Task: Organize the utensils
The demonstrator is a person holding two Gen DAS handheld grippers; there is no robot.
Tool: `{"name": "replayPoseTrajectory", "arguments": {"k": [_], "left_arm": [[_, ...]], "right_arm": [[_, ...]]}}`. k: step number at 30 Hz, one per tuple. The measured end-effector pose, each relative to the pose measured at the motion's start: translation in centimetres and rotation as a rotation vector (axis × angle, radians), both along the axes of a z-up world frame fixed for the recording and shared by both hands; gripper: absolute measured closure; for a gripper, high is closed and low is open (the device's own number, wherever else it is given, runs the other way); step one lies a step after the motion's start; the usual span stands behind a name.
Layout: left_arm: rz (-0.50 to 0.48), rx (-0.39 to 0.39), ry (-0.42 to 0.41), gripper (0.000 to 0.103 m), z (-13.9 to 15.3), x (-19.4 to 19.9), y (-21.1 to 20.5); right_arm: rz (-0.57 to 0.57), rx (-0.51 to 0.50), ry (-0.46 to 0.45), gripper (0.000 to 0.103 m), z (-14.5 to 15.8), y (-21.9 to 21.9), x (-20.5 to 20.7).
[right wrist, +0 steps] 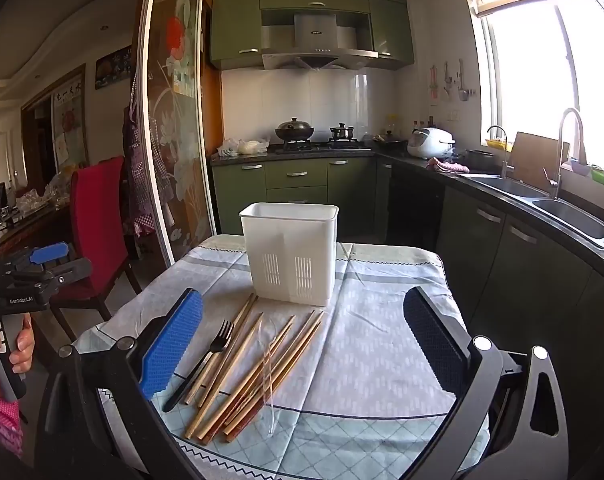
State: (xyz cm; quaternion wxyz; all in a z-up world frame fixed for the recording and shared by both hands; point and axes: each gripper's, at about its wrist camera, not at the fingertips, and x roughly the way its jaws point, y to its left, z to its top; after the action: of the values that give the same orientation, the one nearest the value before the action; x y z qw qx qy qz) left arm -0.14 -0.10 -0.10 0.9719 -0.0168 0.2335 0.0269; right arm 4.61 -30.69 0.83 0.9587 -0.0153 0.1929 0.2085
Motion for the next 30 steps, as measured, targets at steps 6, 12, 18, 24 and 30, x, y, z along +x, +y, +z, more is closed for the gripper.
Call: {"name": "replayPoseTrajectory", "arguments": {"k": [6, 12, 18, 24, 30], "left_arm": [[0.001, -0.004, -0.001, 0.006, 0.0, -0.1, 0.0], [0.001, -0.005, 0.001, 0.006, -0.2, 0.0, -0.1], [-0.003, -0.008, 0.004, 0.006, -0.2, 0.0, -0.1], [-0.002, -0.005, 0.004, 0.006, -0.2, 0.0, 0.0], [-0.003, -0.008, 0.004, 0.006, -0.3, 0.0, 0.0]], "right_arm": [[-0.002, -0.002, 0.003, 0.004, -0.5, 0.4, 0.2], [-0.008, 0.003, 0.017, 0.004, -0.9, 0.5, 0.6], [-0.010, 0.003, 0.025, 0.004, -1.2, 0.5, 0.9], [-0.010, 0.002, 0.026, 0.004, -1.2, 0.5, 0.9], [-0.011, -0.001, 0.025, 0.004, -1.3, 0.6, 1.0]]}}
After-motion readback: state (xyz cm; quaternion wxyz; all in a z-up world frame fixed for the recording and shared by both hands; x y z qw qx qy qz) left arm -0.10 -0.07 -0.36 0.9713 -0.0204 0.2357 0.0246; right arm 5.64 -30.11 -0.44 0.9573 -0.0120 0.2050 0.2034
